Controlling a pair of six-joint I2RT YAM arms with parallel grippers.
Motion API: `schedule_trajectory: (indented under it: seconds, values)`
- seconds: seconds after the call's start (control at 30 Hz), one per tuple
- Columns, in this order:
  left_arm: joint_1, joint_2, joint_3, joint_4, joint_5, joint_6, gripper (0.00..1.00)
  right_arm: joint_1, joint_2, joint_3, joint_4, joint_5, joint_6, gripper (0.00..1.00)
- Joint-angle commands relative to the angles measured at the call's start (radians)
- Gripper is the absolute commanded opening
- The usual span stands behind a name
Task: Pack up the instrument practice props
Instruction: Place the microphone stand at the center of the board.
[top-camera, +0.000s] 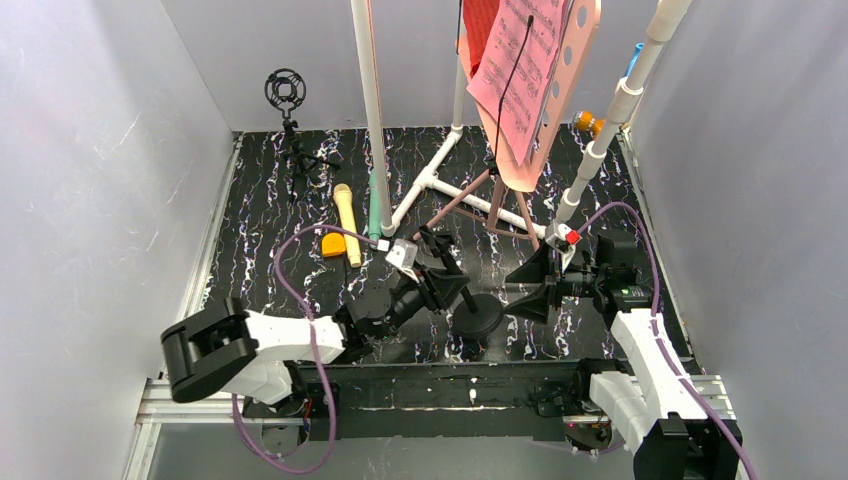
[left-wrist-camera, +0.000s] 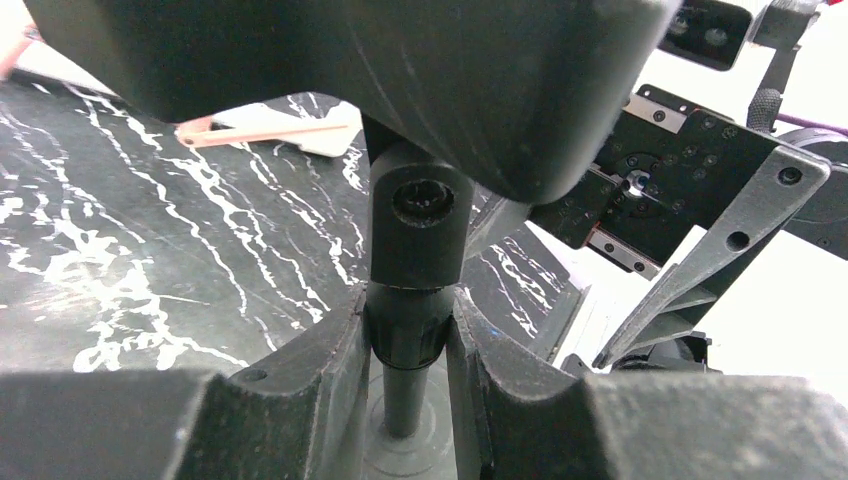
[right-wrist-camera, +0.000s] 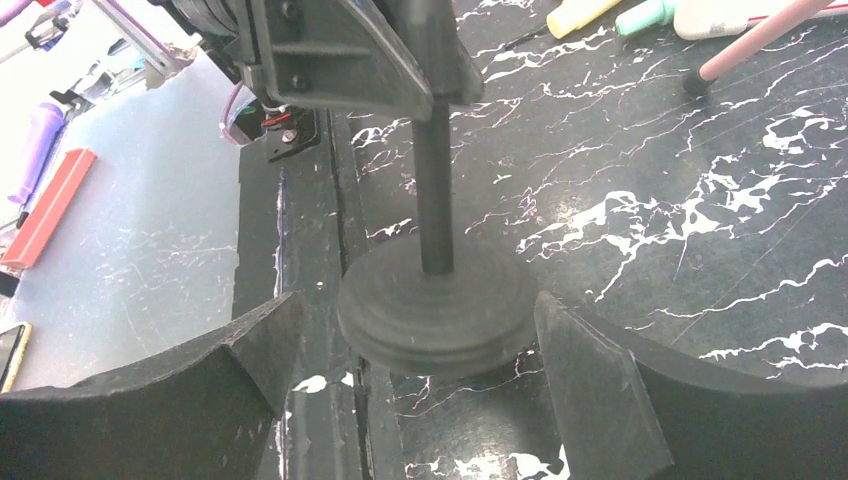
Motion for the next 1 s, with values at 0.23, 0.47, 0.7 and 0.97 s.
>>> schedule_trajectory:
  seconds: [0.23,0.47,0.7,0.97]
  values:
    - [0.051,-0.480,0.003,-0.559,-0.166,0.183,0.00,-0.030,-0.027,0.037,-0.012,0.135,-0.033,0.95]
    - [0.102,-0.705,0.059,-0.892,-0.294,0.316,0.00,-0.038,-0.027,0.033,0.005,0.176,-0.017,0.95]
    - [0.207,-0.780,0.142,-1.092,-0.432,0.429,0.00,-0.038,-0.045,0.034,0.010,0.212,-0.010,0.95]
    - [0.474,-0.730,0.189,-1.104,-0.349,0.491,0.00,-0.038,-0.057,0.036,0.007,0.221,-0.008,0.95]
